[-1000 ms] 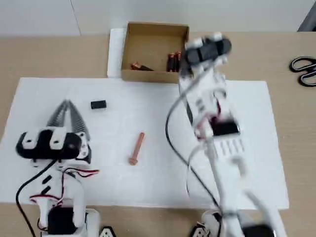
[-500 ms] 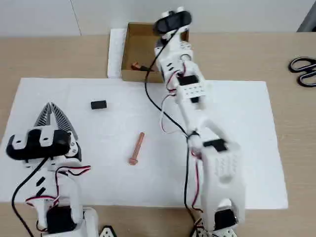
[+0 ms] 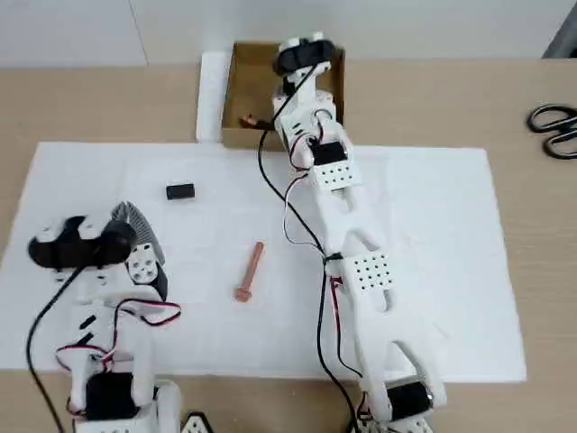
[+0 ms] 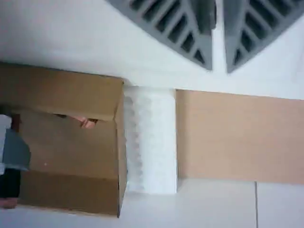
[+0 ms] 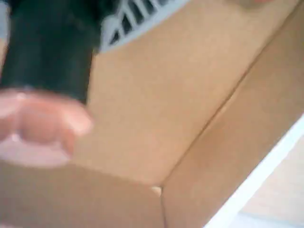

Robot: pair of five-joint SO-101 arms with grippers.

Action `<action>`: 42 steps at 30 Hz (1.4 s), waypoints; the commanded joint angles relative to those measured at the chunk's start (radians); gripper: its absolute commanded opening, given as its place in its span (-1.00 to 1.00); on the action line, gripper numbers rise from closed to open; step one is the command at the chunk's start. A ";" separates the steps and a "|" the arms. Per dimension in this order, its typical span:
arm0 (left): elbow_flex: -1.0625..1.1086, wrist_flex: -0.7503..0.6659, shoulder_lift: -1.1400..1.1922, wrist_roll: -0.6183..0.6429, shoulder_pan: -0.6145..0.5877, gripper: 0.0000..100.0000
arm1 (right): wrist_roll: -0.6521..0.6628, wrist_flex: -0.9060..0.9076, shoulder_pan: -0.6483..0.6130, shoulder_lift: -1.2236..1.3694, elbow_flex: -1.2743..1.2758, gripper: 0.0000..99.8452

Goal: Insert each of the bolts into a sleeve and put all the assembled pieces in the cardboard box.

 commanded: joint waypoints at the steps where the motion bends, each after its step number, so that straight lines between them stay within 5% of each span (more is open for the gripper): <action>1: -0.120 0.009 0.132 0.006 0.008 -0.99 | -0.006 0.050 -0.005 -0.022 -0.087 -0.77; 6: -0.260 0.086 0.393 0.006 0.049 -0.99 | -0.006 0.122 -0.013 -0.022 -0.092 -0.65; 17: -0.653 0.356 0.945 0.144 0.440 -0.98 | -0.006 0.173 0.015 -0.044 -0.230 -0.66; 33: -1.153 0.738 1.725 0.276 0.468 -0.98 | -0.095 0.627 0.252 -0.400 -0.226 -0.65; 42: -1.322 0.939 1.935 0.302 0.562 -0.98 | -0.095 0.679 0.294 -0.460 -0.226 -0.65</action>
